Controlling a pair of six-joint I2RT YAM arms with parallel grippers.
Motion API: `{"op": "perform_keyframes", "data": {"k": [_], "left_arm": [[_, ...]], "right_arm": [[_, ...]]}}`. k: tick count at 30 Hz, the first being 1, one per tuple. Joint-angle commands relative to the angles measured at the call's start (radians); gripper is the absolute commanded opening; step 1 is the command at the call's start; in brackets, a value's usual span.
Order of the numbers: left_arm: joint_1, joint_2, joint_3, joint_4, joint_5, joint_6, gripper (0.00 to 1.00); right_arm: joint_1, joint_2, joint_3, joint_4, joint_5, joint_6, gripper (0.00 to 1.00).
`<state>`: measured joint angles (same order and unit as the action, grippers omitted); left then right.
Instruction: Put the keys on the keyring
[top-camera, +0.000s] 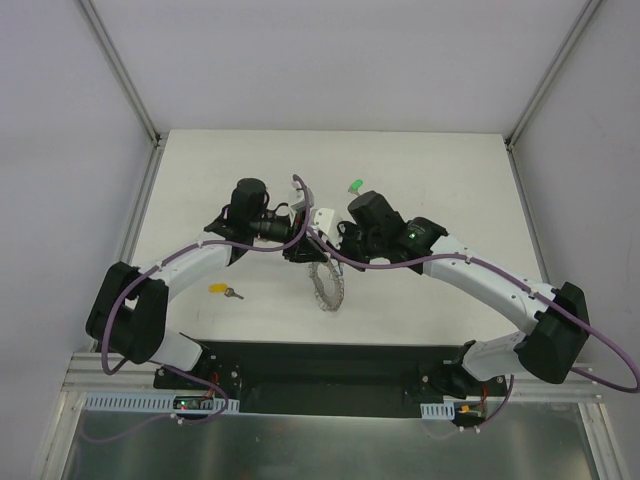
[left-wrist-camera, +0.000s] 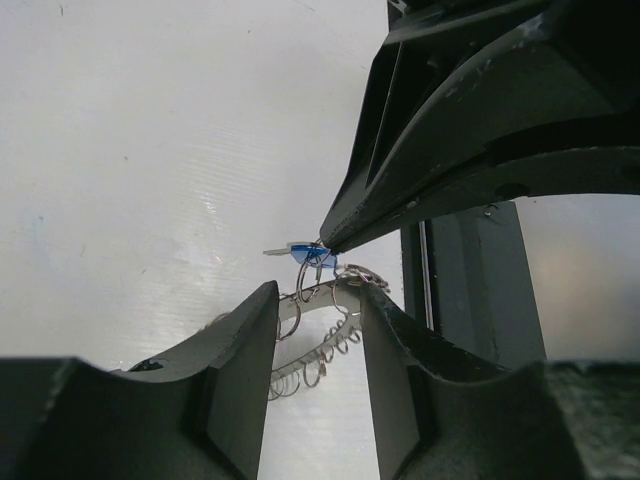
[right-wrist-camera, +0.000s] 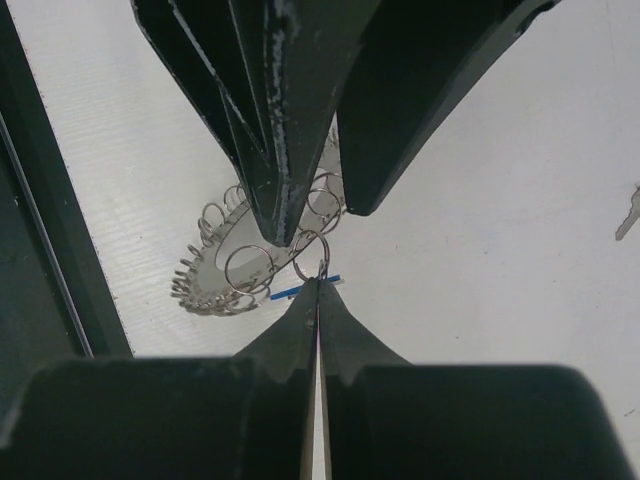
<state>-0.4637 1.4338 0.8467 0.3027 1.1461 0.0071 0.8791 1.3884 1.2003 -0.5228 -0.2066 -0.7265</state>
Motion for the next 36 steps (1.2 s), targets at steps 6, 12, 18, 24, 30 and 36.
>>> {"op": "perform_keyframes", "data": {"k": [6,12,18,24,30,36], "left_arm": [[-0.03,0.056,0.048,0.015,0.029,-0.038,0.31],[-0.038,0.076,0.055,0.015,-0.003,-0.039,0.29],[-0.047,0.089,0.063,0.016,-0.005,-0.035,0.29],[-0.056,0.097,0.058,0.015,0.024,-0.029,0.26],[-0.061,0.102,0.051,0.003,0.043,-0.018,0.21],[-0.064,0.093,0.043,-0.007,0.049,-0.016,0.21]], "right_arm": [[0.006,-0.034,0.036,0.017,-0.02,-0.01,0.01],[0.006,-0.034,0.044,0.018,-0.027,-0.005,0.01],[0.008,-0.035,0.044,0.02,-0.033,-0.002,0.01],[0.008,-0.037,0.041,0.021,-0.027,-0.001,0.01],[0.006,-0.04,0.038,0.026,-0.022,0.002,0.01],[0.006,-0.038,0.036,0.027,-0.019,0.002,0.01]]}}
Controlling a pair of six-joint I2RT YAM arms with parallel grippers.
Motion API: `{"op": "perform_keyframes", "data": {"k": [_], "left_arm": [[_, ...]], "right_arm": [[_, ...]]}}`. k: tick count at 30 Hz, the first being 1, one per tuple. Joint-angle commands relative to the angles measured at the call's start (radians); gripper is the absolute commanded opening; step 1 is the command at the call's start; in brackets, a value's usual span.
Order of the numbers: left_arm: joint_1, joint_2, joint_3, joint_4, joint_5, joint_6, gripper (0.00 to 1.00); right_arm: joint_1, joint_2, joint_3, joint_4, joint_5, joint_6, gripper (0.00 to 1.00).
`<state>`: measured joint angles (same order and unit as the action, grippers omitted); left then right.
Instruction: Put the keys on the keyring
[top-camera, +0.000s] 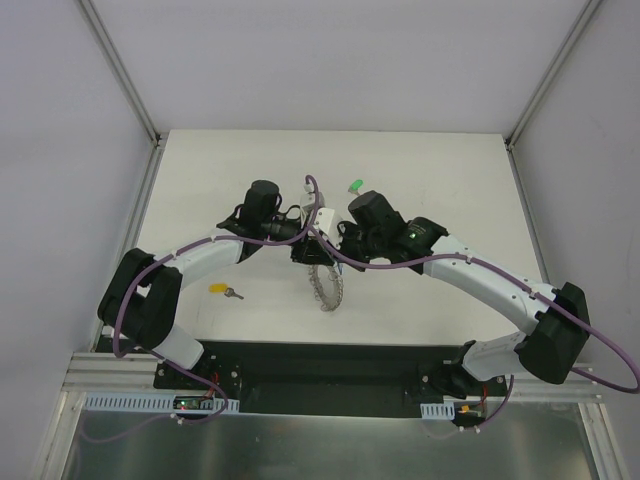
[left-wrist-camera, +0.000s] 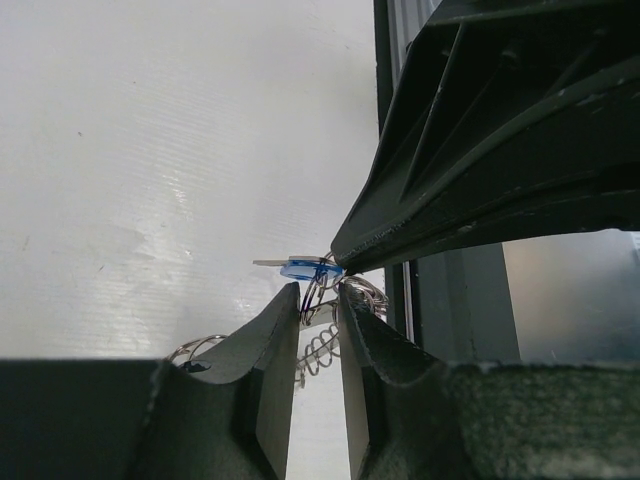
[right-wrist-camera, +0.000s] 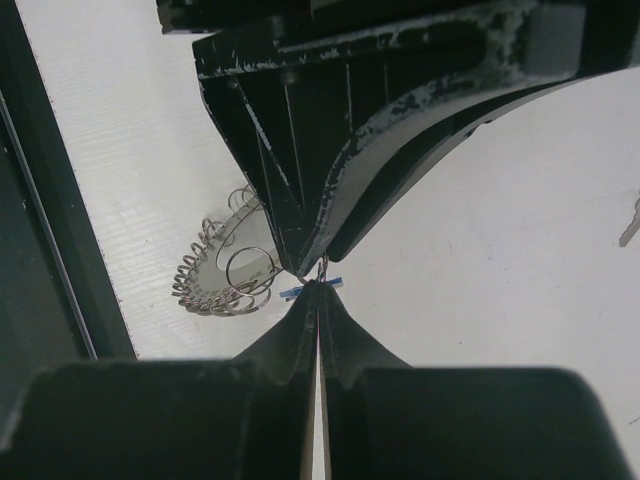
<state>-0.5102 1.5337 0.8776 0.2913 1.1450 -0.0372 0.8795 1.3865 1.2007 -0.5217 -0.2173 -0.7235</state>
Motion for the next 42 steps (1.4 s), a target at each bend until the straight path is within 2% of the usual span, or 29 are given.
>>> {"op": "perform_keyframes", "data": {"k": [1,7,15,29,37,42], "left_arm": [[-0.017,-0.009,0.011,-0.003,0.051,0.028,0.22],[-0.019,-0.018,0.011,-0.024,0.052,0.053,0.19],[-0.017,-0.033,0.012,-0.047,0.047,0.065,0.0],[-0.013,-0.161,-0.006,-0.063,-0.04,0.045,0.0],[-0.013,-0.23,-0.009,-0.044,-0.08,0.002,0.0],[-0.013,-0.248,-0.019,-0.044,-0.113,0.003,0.0]], "right_arm": [[0.007,-0.037,0.036,0.026,-0.005,-0.001,0.01],[0.006,-0.035,0.031,0.028,0.002,-0.001,0.01],[0.007,-0.04,0.02,0.028,0.019,-0.002,0.01],[0.006,-0.079,-0.053,0.032,0.052,0.015,0.01],[0.006,-0.103,-0.113,0.114,0.026,0.067,0.01],[0.006,-0.13,-0.133,0.173,0.01,0.145,0.16]]}}
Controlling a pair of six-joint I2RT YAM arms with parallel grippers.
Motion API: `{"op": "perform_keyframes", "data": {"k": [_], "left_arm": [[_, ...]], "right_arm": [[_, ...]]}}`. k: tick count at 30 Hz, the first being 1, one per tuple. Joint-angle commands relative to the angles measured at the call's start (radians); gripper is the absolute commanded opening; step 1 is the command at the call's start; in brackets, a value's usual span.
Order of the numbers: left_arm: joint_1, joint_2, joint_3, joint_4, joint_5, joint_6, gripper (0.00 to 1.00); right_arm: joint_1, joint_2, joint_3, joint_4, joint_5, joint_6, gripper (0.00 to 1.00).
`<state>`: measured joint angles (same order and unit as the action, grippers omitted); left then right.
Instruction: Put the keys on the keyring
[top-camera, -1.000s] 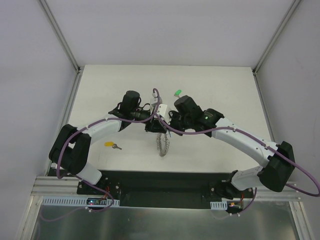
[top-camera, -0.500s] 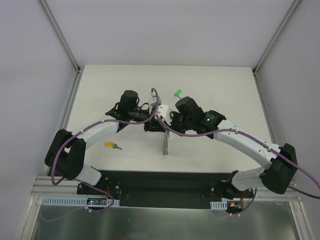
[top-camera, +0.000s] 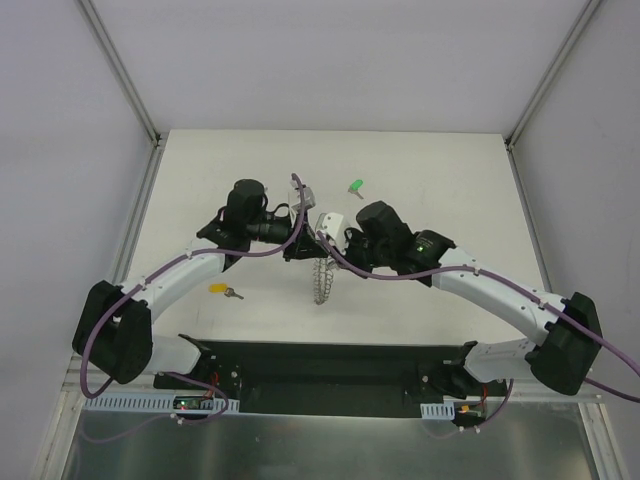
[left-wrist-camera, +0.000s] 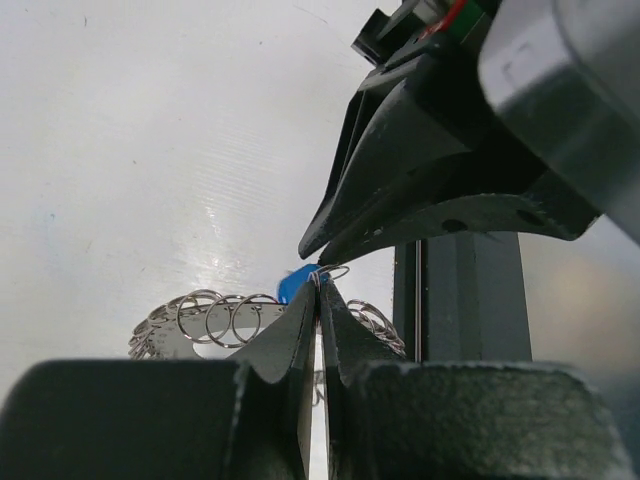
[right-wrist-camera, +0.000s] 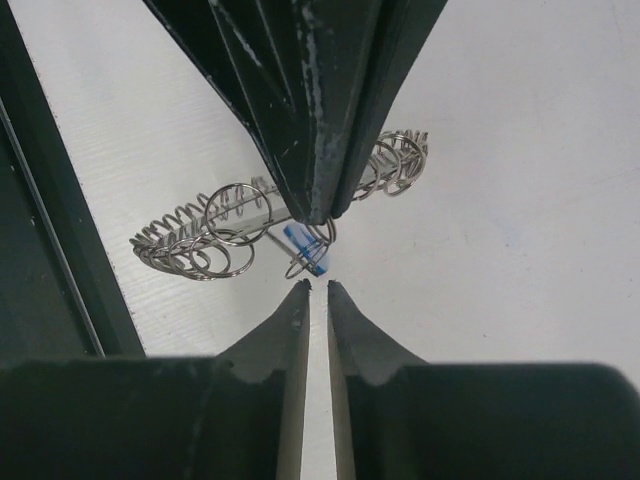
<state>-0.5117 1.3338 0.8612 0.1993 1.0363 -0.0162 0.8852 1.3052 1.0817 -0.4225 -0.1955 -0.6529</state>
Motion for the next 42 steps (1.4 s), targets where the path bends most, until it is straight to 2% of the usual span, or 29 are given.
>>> {"op": "perform_keyframes", "data": {"k": [1,2,5,14,19,33,39,40,42], "left_arm": [[-0.011,-0.054,-0.007,0.046,-0.012,-0.019,0.0],[-0.011,-0.058,-0.008,0.046,-0.015,-0.021,0.0],[-0.011,-0.067,-0.016,0.043,-0.031,-0.021,0.0],[-0.011,-0.1,-0.028,0.02,-0.105,-0.016,0.0],[-0.011,-0.125,-0.036,0.012,-0.127,-0.014,0.0],[-0.013,-0.163,-0.048,-0.009,-0.151,0.001,0.0],[-0.013,-0.173,-0.053,-0.011,-0.159,-0.001,0.0],[-0.013,-0.174,-0.053,-0.012,-0.159,0.001,0.0],[-0.013,-0.179,-0.053,-0.012,-0.17,-0.001,0.0]], "right_arm": [[0.0,-0.056,-0.023,0.085,-0.009,0.088,0.19],[0.0,-0.072,-0.029,0.094,-0.005,0.116,0.27],[0.0,-0.092,-0.06,0.158,0.013,0.159,0.36],[0.0,-0.129,-0.04,0.194,0.067,0.318,0.44],[0.0,-0.087,0.018,0.137,0.087,0.397,0.43],[0.0,0.008,0.05,0.154,0.053,0.46,0.38],[-0.002,0.011,0.044,0.168,0.051,0.452,0.17],[0.0,0.009,0.043,0.174,0.048,0.449,0.1],[-0.002,0.006,0.034,0.183,0.044,0.447,0.03]]}}
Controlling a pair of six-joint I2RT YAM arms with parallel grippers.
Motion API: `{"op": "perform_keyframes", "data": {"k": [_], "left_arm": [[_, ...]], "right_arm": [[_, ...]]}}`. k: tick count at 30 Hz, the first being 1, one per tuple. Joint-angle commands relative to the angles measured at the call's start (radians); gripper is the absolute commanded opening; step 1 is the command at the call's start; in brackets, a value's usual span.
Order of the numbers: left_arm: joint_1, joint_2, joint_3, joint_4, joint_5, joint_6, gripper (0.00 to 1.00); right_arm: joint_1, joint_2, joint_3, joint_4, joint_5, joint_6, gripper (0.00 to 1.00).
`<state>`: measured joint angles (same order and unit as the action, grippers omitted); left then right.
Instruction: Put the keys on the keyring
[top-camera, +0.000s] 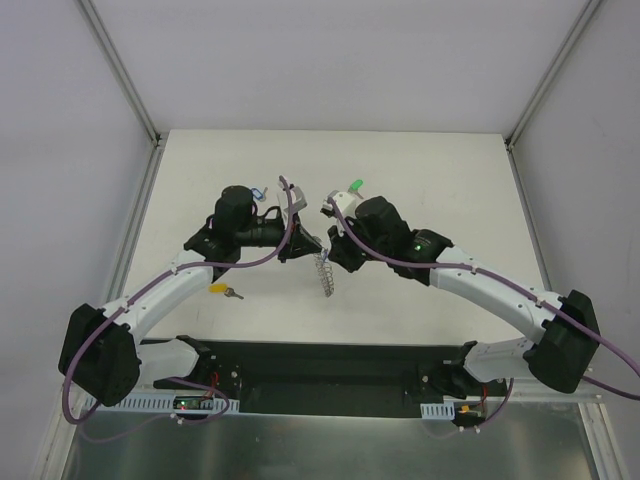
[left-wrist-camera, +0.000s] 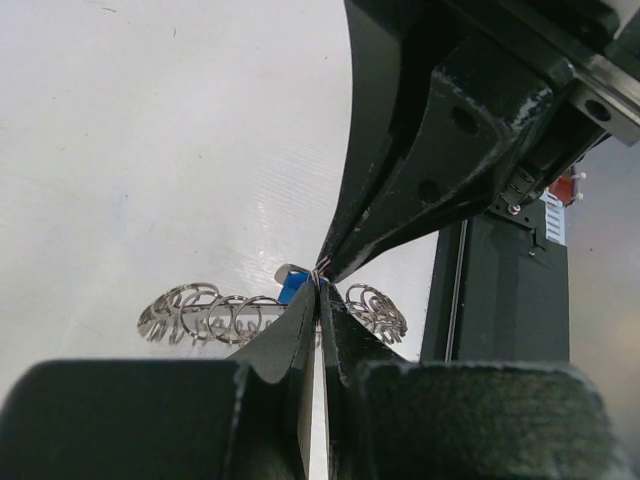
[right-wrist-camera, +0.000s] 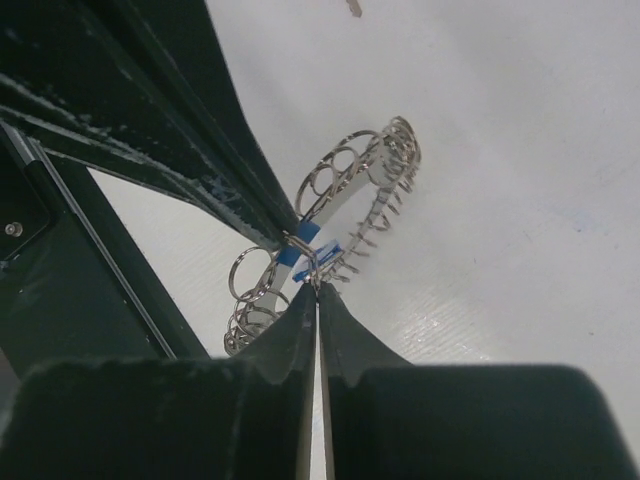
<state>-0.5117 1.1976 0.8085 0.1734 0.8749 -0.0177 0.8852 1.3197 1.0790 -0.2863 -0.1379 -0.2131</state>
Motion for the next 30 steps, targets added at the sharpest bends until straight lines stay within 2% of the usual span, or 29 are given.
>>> {"op": "perform_keyframes", "data": {"k": [1,6,12,23,27,30], "left_arm": [[-0.013,-0.046,0.001,0.014,-0.013,0.001,0.0],[-0.013,-0.062,-0.005,0.014,-0.043,-0.016,0.0],[-0.013,-0.127,-0.04,0.041,-0.168,-0.037,0.0],[-0.013,-0.176,-0.149,0.264,-0.224,-0.221,0.0],[-0.013,-0.174,-0.178,0.322,-0.254,-0.277,0.0],[-0.013,-0.173,-0.186,0.331,-0.26,-0.28,0.0]], "right_arm": [[0.0,-0.016,0.032,0.062,-0.014,0.004,0.01],[0.0,-0.05,-0.011,0.124,0.012,0.003,0.01],[-0.005,-0.1,-0.102,0.231,0.032,0.017,0.01],[-0.006,-0.191,-0.249,0.512,0.07,0.075,0.01],[-0.008,-0.204,-0.278,0.568,0.072,0.095,0.01],[-0.008,-0.201,-0.263,0.538,0.055,0.089,0.03]]}}
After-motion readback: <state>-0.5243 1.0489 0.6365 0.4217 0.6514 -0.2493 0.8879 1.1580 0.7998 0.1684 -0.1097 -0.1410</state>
